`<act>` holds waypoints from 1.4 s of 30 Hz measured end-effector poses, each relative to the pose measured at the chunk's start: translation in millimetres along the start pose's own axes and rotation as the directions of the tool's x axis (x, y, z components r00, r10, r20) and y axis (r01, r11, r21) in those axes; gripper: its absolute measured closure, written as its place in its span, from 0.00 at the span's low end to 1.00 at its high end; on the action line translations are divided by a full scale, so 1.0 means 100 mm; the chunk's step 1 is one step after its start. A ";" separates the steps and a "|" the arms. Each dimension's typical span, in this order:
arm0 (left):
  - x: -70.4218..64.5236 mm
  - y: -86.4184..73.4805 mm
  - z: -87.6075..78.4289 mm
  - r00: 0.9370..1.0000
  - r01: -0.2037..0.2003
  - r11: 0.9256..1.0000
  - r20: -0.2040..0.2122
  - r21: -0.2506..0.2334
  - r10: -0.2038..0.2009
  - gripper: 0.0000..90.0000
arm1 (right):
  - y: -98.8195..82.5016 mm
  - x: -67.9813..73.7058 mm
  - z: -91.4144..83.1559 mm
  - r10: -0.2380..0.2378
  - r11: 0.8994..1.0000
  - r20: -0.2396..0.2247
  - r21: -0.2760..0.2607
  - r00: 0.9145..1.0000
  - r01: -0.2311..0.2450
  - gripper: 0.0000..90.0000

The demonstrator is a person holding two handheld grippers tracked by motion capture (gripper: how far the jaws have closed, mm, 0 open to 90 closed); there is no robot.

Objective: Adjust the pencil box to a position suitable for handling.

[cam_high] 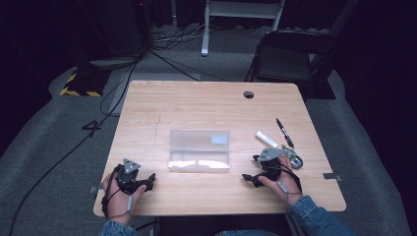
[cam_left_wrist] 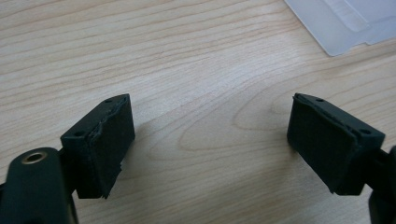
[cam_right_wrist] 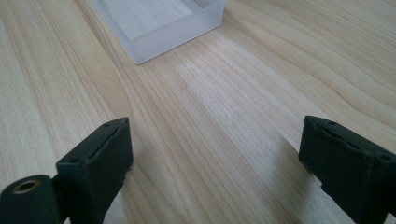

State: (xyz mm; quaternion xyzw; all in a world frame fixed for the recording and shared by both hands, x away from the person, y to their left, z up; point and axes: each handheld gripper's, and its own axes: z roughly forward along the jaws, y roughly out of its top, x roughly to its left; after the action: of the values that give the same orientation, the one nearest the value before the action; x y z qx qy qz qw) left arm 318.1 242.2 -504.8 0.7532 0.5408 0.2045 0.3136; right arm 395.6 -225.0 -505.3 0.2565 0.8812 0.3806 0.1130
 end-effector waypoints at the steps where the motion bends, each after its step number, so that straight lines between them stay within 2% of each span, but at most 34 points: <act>1: 0.00 0.01 -0.01 1.000 -0.001 1.000 0.007 0.003 0.001 0.19 | 0.00 0.00 0.00 0.000 1.000 -0.003 0.001 1.000 0.000 0.11; 4: 0.01 0.04 -0.06 0.999 0.029 0.999 0.041 -0.017 -0.028 0.32 | -0.01 0.00 -0.01 -0.001 1.000 -0.006 0.001 1.000 0.001 0.11; 8: -0.02 0.10 -0.14 0.999 0.030 0.998 0.038 -0.049 -0.028 0.32 | -0.01 0.00 -0.01 -0.001 1.000 -0.006 0.001 1.000 0.001 0.11; 18: -0.16 0.26 -0.22 0.997 0.012 0.998 0.083 -0.063 -0.006 0.33 | -0.01 0.00 -0.01 -0.003 1.000 -0.010 0.000 1.000 0.003 0.11; 21: -0.26 0.36 -0.25 0.994 -0.002 0.996 0.107 -0.084 0.011 0.36 | -0.01 0.00 -0.01 -0.003 1.000 -0.010 0.000 1.000 0.003 0.11; 24: -0.29 0.42 -0.24 0.993 -0.015 0.996 0.116 -0.086 0.025 0.36 | -0.01 0.00 -0.01 -0.004 1.000 -0.010 0.000 1.000 0.004 0.11; 25: -0.31 0.46 -0.22 0.992 -0.028 0.995 0.121 -0.091 0.039 0.36 | -0.01 0.00 -0.01 -0.004 1.000 -0.010 0.000 1.000 0.004 0.11; 30: -0.35 0.57 -0.13 0.990 -0.029 0.994 0.138 -0.101 0.043 0.36 | -0.01 0.00 -0.02 -0.007 1.000 -0.013 0.000 1.000 0.007 0.11; 34: -0.36 0.62 0.00 0.988 -0.024 0.992 0.149 -0.126 0.043 0.34 | -0.01 0.00 -0.01 -0.009 1.000 -0.016 -0.002 1.000 0.009 0.11; 35: -0.36 0.62 0.03 0.988 -0.027 0.992 0.150 -0.124 0.045 0.34 | -0.01 0.00 -0.01 -0.009 1.000 -0.015 -0.001 1.000 0.009 0.11; 38: -0.37 0.66 0.12 0.993 -0.008 0.993 0.118 -0.116 0.022 0.35 | -0.01 0.00 -0.01 -0.010 1.000 -0.016 -0.001 1.000 0.010 0.11; 42: -0.38 0.67 0.20 0.991 -0.006 0.995 0.135 -0.103 0.020 0.35 | -0.01 0.00 -0.01 -0.009 1.000 -0.015 -0.001 1.000 0.009 0.11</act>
State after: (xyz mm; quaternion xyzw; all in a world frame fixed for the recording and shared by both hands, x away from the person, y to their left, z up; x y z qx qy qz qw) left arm 364.4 186.7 -471.8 0.7519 0.5021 0.1824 0.3864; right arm 394.9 -226.8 -505.4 0.2496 0.8831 0.3823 0.1079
